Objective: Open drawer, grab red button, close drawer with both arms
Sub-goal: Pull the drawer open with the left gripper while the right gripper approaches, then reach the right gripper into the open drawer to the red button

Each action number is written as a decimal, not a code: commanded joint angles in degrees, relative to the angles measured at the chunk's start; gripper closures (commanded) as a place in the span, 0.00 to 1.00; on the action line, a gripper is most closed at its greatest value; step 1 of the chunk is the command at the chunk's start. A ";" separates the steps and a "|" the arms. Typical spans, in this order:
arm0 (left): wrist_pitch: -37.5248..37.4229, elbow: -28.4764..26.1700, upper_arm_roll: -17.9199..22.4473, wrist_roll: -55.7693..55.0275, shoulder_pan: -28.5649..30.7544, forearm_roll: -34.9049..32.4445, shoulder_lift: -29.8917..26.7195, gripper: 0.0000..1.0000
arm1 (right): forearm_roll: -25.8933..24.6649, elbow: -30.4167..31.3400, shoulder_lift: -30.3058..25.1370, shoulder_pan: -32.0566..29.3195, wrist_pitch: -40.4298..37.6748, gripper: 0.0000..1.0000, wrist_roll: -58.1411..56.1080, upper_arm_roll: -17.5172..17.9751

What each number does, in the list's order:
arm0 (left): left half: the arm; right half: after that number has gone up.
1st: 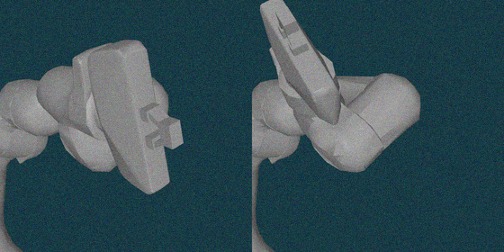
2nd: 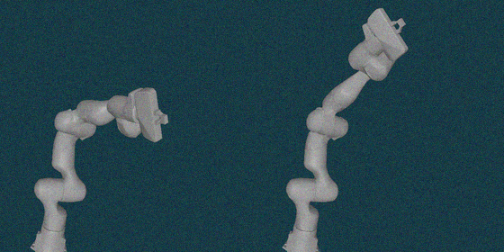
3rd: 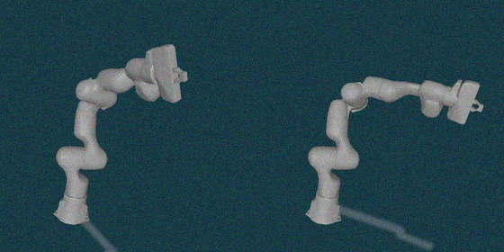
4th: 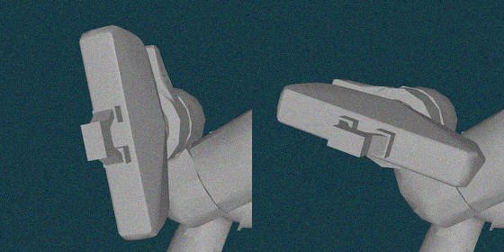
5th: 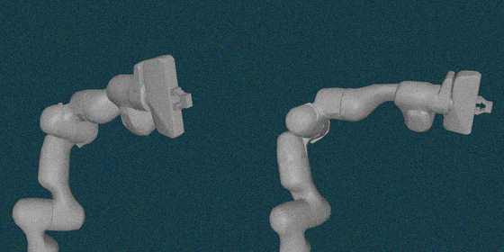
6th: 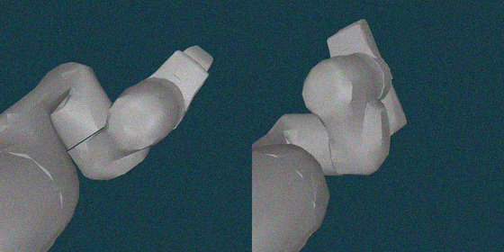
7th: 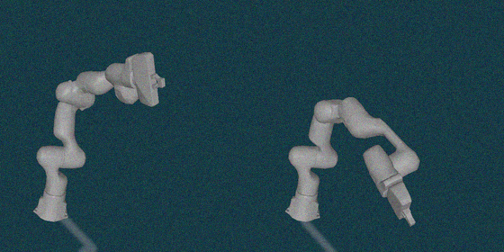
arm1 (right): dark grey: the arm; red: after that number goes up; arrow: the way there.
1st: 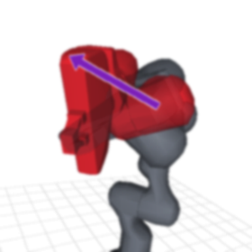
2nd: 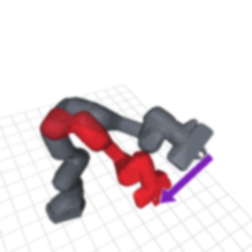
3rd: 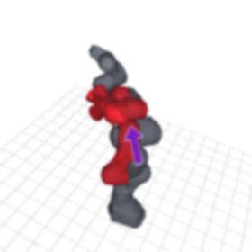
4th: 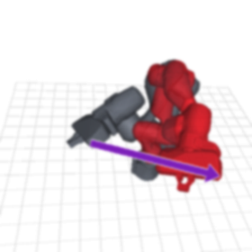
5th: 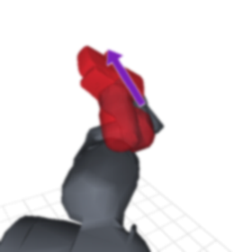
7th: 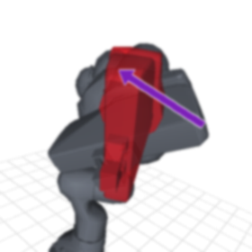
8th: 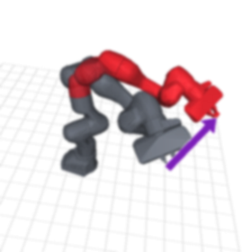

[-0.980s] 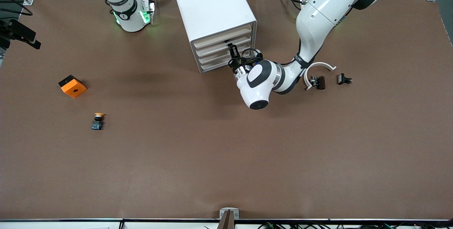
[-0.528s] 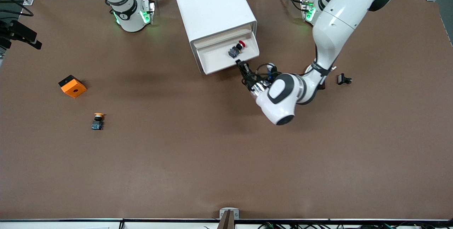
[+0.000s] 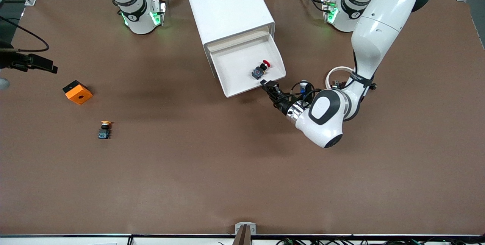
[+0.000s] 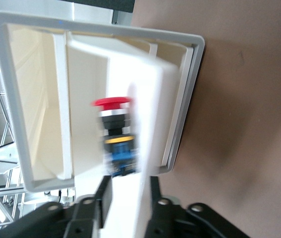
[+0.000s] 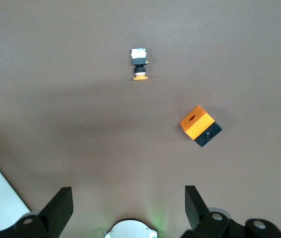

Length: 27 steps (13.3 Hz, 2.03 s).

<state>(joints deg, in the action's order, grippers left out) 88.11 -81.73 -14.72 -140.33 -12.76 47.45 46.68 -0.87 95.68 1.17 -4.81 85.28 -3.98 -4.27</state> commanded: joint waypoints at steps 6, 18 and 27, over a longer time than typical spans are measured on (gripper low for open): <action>-3.73 8.24 -0.22 -0.30 5.18 0.19 -0.80 0.00 | 0.08 -2.87 1.47 1.20 0.32 0.00 11.65 1.02; -7.51 11.77 0.32 43.51 12.41 -34.41 -15.65 0.00 | 8.96 -3.05 4.62 35.63 14.98 0.00 71.18 1.02; -7.96 2.21 0.22 84.84 12.41 -44.54 -26.36 0.00 | 6.85 -17.18 26.50 51.56 19.04 0.00 95.37 0.85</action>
<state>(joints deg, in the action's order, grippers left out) 79.23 -74.17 -14.38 -61.19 -0.70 4.51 25.54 6.93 85.43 21.79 44.99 105.64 87.71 -2.52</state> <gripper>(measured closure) 0.000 0.000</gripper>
